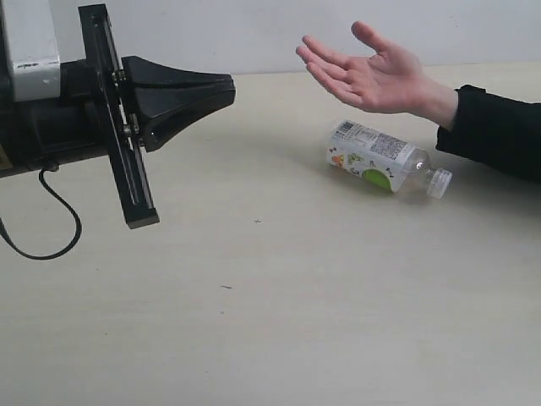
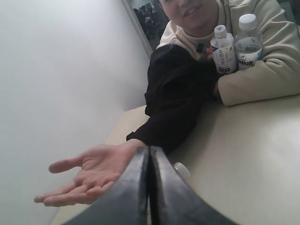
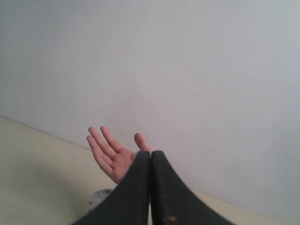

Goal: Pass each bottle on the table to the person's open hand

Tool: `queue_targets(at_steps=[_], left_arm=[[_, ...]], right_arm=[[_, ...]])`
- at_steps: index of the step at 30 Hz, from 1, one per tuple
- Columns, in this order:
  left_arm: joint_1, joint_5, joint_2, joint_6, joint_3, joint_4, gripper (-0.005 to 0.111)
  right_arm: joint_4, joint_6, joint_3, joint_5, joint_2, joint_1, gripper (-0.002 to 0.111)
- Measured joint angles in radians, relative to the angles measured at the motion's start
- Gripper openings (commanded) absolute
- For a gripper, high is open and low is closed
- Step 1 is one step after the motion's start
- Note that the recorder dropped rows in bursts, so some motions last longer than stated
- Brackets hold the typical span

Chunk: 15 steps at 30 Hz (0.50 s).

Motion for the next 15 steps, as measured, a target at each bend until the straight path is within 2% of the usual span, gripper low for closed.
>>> queue_targets(at_steps=[12, 15], left_arm=[[0.000, 0.004, 0.000, 0.000, -0.021, -0.015, 0.000], [0.000, 0.042, 0.000, 0.000, -0.021, -0.017, 0.000]], right_arm=[[0.000, 0.000, 0.000, 0.000, 0.000, 0.000, 0.000], [0.000, 0.000, 0.000, 0.000, 0.000, 0.000, 0.000]])
